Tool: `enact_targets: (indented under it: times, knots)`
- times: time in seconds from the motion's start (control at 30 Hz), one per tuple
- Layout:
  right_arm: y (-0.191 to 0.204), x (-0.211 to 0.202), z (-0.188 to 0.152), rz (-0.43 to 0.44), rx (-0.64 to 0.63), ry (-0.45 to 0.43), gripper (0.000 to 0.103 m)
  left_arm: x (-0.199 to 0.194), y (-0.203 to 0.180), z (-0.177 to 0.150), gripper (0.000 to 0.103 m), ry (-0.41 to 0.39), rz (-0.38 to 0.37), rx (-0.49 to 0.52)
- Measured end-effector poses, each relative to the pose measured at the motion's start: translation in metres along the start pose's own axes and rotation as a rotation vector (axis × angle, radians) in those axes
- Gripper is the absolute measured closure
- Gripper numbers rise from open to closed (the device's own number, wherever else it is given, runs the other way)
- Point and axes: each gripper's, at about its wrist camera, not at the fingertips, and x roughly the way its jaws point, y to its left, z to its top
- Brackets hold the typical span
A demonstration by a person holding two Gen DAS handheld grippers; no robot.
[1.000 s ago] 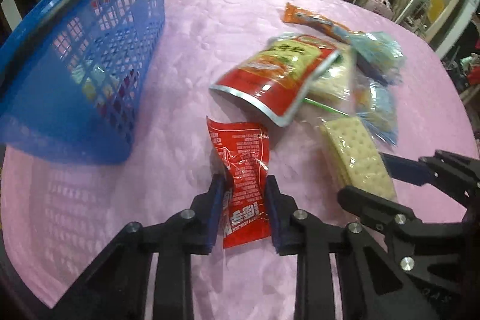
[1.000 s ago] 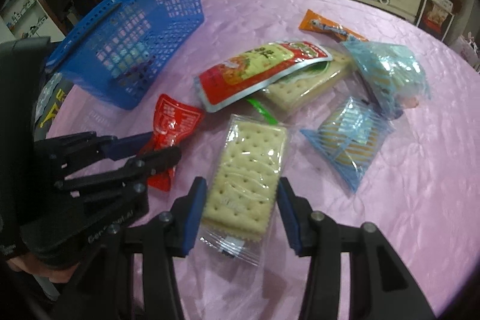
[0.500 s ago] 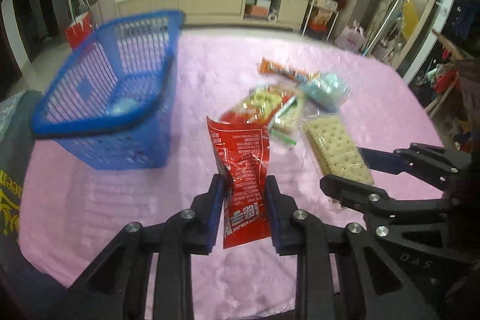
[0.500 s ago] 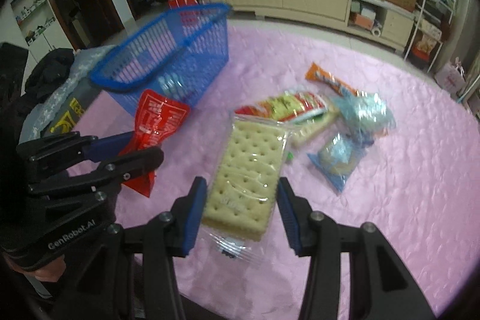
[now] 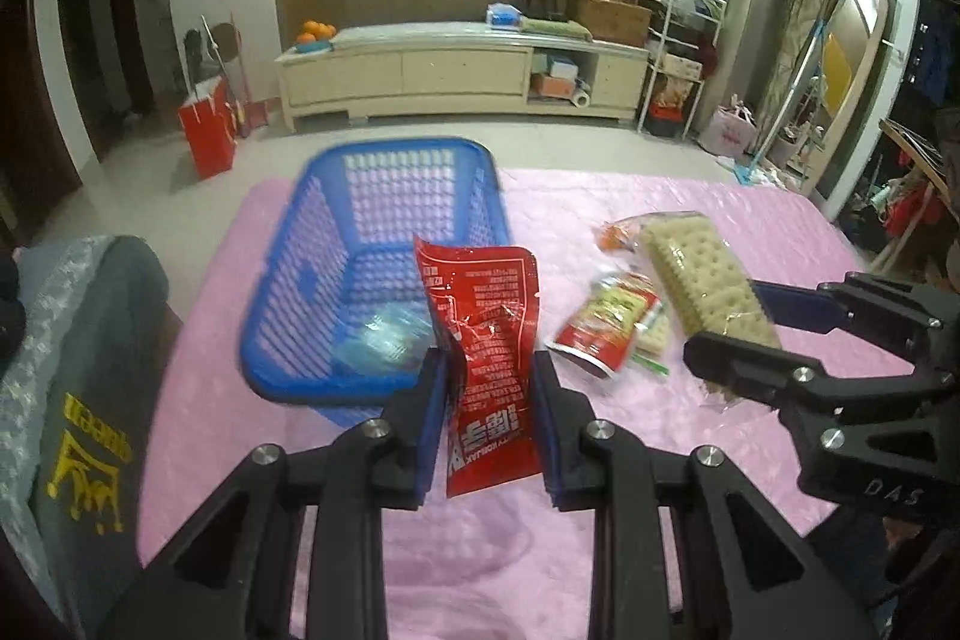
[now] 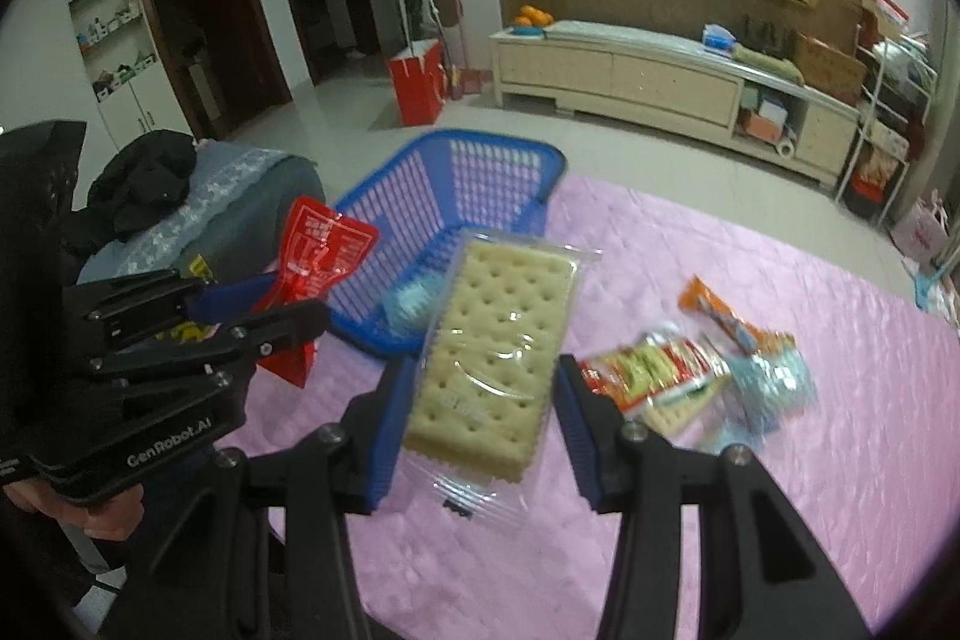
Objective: Organize snacks
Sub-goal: 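Carry both packets into the blue basket and open both tools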
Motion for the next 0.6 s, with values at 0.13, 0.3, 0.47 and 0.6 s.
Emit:
enact_targets:
  times: [0.13,0.3,0.47,0.6]
  knots:
    - [0.013,0.013,0.019,0.007,-0.03,-0.003,0.051,0.002,0.018,0.015,0.078,-0.001,-0.002,0.005]
    - [0.02,0.037,0.033,0.028,-0.038,0.024,0.051,0.015,0.037,0.026,0.078,0.021,-0.004,-0.002]
    - [0.024,0.063,0.038,0.048,-0.051,0.065,0.051,0.04,0.055,0.031,0.077,0.065,-0.008,-0.021]
    - [0.026,0.082,0.041,0.058,-0.063,0.106,0.051,0.057,0.065,0.031,0.077,0.095,-0.009,-0.038]
